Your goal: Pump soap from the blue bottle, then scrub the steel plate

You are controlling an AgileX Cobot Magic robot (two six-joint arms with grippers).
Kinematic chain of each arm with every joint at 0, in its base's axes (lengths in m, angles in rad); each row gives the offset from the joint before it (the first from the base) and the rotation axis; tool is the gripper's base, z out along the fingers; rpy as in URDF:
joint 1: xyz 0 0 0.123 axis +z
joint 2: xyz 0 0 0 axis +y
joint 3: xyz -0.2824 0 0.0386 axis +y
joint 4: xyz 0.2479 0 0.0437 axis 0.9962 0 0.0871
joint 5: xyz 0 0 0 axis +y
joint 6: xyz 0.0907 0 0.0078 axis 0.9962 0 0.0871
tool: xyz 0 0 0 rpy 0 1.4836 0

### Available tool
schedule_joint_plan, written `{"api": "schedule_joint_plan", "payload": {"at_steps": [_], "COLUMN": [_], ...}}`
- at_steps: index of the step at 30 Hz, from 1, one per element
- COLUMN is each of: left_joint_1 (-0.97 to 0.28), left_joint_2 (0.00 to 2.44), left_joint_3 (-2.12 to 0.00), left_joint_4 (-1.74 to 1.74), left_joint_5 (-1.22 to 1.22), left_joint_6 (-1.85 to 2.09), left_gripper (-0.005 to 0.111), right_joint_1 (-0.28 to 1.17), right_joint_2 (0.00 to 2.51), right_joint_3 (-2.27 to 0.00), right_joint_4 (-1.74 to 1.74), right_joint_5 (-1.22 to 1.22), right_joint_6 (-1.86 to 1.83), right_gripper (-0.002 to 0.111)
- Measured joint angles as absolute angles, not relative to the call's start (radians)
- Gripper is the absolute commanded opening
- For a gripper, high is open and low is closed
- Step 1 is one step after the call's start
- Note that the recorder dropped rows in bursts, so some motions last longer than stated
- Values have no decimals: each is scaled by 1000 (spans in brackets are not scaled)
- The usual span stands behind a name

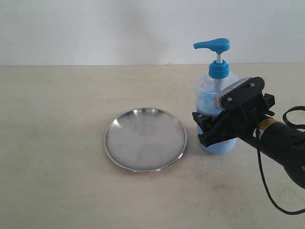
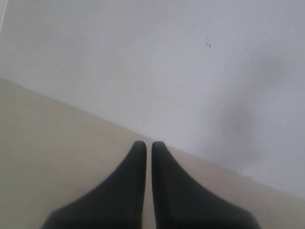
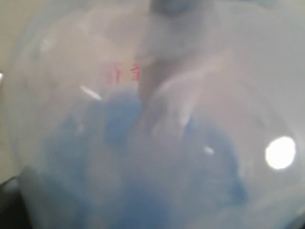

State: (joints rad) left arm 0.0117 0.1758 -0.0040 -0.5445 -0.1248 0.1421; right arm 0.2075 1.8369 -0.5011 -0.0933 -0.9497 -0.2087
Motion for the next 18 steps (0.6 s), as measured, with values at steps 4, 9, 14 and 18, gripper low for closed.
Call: {"api": "schedule_joint_plan", "payload": {"at_steps": [4, 9, 14, 18], "left_joint_1": [12, 8, -154, -249], "left_joint_2": [351, 615, 895, 1065], "left_joint_3": [-90, -196, -381, -517], "left_joint_4": [-418, -279, -144, -56], "left_joint_5": [-120, -95, -73, -133], "left_joint_6": [144, 115, 94, 92], "left_gripper": [4, 4, 4, 4], "right_joint_1": [208, 208, 208, 208], "right_joint_2": [1837, 1837, 1837, 1837], "right_joint_3": [-513, -517, -517, -517], "right_joint_4": [-101, -105, -129, -129], "right_joint_5": [-929, -923, -923, -923], "right_joint_6": [-207, -207, -207, -207], "right_gripper": [0, 0, 0, 0]}}
